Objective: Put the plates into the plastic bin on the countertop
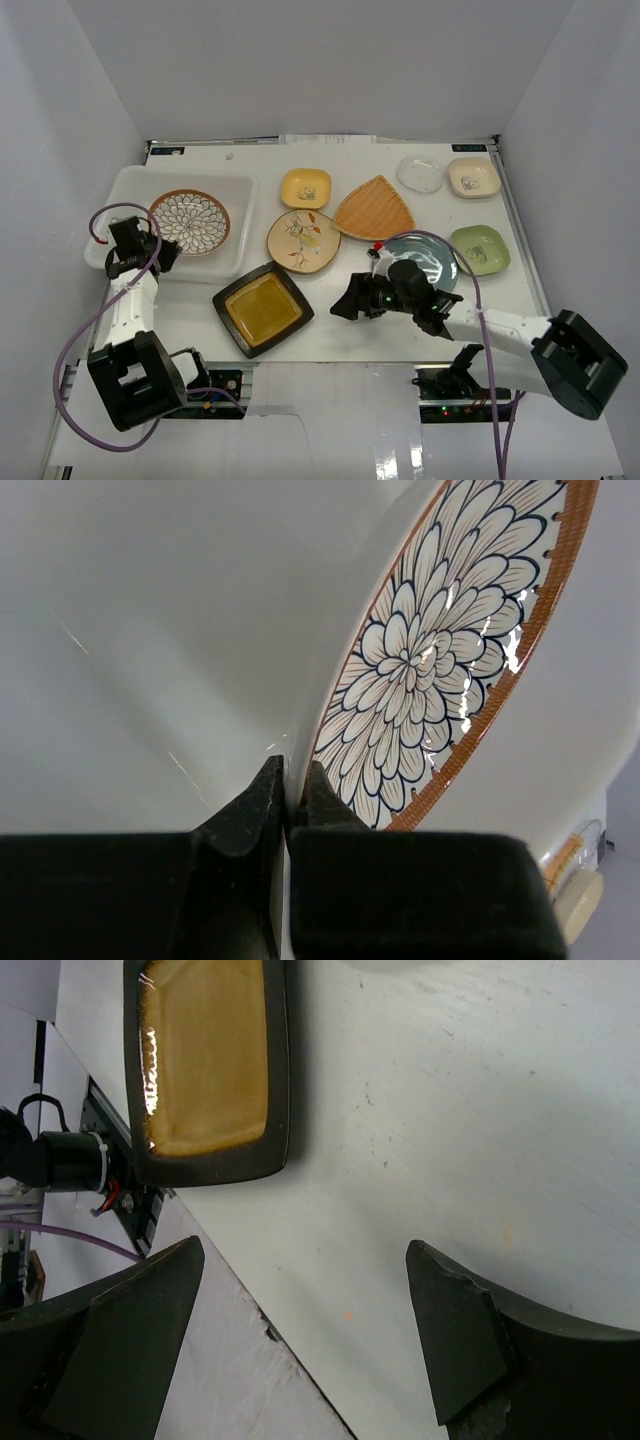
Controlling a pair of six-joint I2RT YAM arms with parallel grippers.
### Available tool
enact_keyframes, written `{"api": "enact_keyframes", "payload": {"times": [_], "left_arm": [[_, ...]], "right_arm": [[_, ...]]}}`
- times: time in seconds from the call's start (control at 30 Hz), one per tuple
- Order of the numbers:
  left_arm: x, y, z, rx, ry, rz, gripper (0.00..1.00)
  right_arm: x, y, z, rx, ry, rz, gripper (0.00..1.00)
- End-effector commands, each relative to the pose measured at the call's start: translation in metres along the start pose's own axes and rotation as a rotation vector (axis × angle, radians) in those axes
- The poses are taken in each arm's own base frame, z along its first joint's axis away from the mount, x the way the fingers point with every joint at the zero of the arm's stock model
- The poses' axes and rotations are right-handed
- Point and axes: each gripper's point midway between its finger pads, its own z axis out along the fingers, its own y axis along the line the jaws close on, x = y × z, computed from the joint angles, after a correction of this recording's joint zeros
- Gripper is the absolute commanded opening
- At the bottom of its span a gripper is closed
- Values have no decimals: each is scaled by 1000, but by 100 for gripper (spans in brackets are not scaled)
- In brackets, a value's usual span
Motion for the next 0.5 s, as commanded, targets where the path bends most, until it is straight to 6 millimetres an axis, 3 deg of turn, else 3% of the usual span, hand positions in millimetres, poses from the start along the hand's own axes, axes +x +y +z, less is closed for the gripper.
{"api": "enact_keyframes", "payload": {"times": [0.0, 0.07, 0.1, 0.2, 0.27, 0.37, 0.4, 0.47], "left_arm": [[-35, -37, -9, 123, -127, 20, 0], [-35, -34, -7, 108, -121, 45, 0], [-33, -32, -4, 101, -110, 52, 10], [-25, -28, 2, 96, -70, 71, 31], [-18, -24, 7, 86, -37, 79, 34], [-15, -24, 3, 104, -34, 83, 53], [-16, -27, 1, 118, -44, 88, 64], [-21, -36, -10, 158, -71, 103, 74]], "right_arm": [[-41, 35, 23, -91, -117, -61, 88], [-33, 29, 39, -74, -65, -48, 88], [-41, 35, 44, -91, -77, -55, 88], [-39, 32, 61, -93, -53, -43, 86], [-34, 30, 73, -103, -20, -21, 85], [-27, 29, 88, -131, 16, 25, 82], [-20, 24, 93, -125, 36, 46, 81], [-19, 28, 98, -158, 36, 63, 77]]}}
